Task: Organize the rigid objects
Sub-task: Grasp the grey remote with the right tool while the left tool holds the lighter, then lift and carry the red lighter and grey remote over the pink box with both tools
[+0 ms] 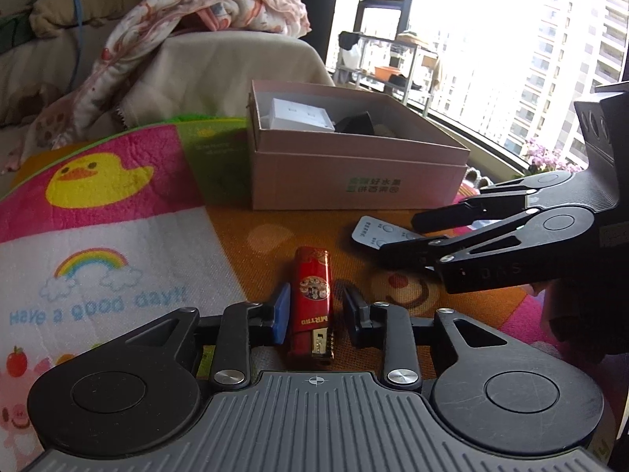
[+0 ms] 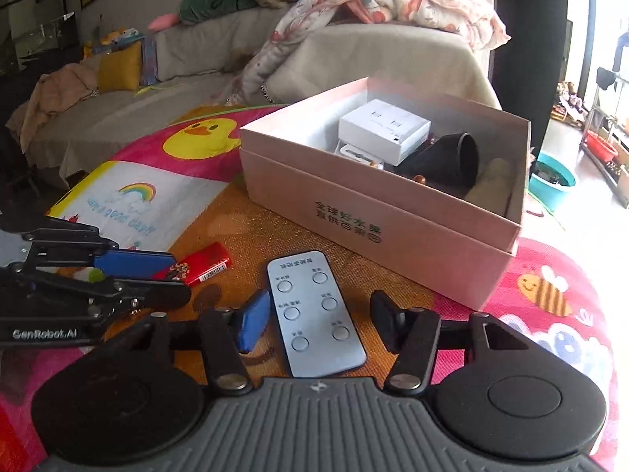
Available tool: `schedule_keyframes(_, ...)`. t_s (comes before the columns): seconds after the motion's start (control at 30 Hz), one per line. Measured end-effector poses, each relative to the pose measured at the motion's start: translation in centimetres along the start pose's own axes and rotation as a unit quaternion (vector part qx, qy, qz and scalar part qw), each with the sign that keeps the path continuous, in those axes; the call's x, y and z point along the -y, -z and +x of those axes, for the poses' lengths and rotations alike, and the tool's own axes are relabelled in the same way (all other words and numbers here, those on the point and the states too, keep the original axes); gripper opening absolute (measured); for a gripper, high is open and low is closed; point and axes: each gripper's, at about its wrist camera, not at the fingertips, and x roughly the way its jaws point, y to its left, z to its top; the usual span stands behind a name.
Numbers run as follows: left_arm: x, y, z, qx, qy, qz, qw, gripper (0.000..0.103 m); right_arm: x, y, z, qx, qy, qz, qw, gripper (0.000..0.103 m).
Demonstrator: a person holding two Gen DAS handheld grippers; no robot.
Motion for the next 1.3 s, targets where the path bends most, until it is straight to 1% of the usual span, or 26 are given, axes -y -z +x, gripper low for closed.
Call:
schedule_keyframes(0.03,0.0,0.0,0.0,0.0,-0.001,0.004,1.0,0.034,-0.3,-0.1,0.2,0.001,0.006,-0.006,1.0,0.051)
schedule_keyframes(0.07,0.1,0.0,0.0,-0.001,-0.002,0.008,1.0,0.034,-0.7,-0.1,0.3,0.0,0.012,-0.018,1.0,0.042)
schedule_keyframes(0.1,0.2,0.0,0.1,-0.001,-0.004,0.013,0.9999,0.034,-1.1,-0.1,0.2,0.0,0.014,-0.03,0.999,0.039)
schedule_keyframes(0.27,1.1,0.1,0.2,-0.001,-0.024,0.037,0.999,0.034,-2.5,0.7,-1.2,-0.008,0.021,-0.067,0.998,0.039)
schedule_keyframes(0.37,1.6,0.2,0.1,-0.001,-0.031,0.052,0.9982,0.029,-2.4,1.7,-2.9,-0.01,0.016,-0.065,0.998,0.039)
schedule_keyframes(0.4,1.8,0.3,-0.1,-0.001,-0.03,0.055,0.998,0.027,-2.3,2.0,-3.4,-0.01,0.018,-0.063,0.998,0.039)
schedule_keyframes(0.47,2.2,0.5,-0.4,-0.003,-0.021,0.06,0.998,0.027,-2.1,2.7,-4.5,-0.009,0.024,-0.057,0.998,0.038)
schedule_keyframes(0.6,3.1,1.2,-1.1,-0.01,0.009,0.068,0.9976,0.026,-1.4,3.6,-6.3,-0.002,0.034,-0.043,0.998,0.038)
schedule_keyframes(0.7,3.8,1.5,-1.4,-0.014,0.009,0.076,0.997,0.026,-0.9,3.9,-7.1,0.005,0.038,-0.031,0.999,0.038)
schedule_keyframes(0.77,3.9,1.4,-1.3,-0.016,0.006,0.066,0.9977,0.027,-0.7,4.0,-7.1,0.006,0.039,-0.018,0.999,0.039)
schedule_keyframes(0.9,3.2,0.8,-0.8,-0.016,0.003,0.013,0.9998,0.027,-0.3,4.0,-6.5,0.006,0.036,0.011,0.999,0.039)
schedule_keyframes(0.97,2.9,0.6,-0.4,-0.01,0.005,-0.017,0.9998,0.027,-0.3,4.1,-5.9,0.008,0.045,0.025,0.999,0.039)
schedule_keyframes(1.03,2.7,0.6,-0.2,-0.006,0.007,-0.04,0.9992,0.027,-0.5,4.3,-5.3,0.011,0.064,0.03,0.997,0.039)
schedule_keyframes(1.17,2.5,0.8,-0.2,0.004,0.013,-0.054,0.9984,0.027,-0.6,4.8,-4.9,0.015,0.074,0.03,0.997,0.039)
schedule_keyframes(1.3,2.1,0.5,0.0,-0.004,0.022,-0.066,0.9976,0.027,-0.5,5.0,-5.0,0.021,0.072,0.032,0.997,0.039)
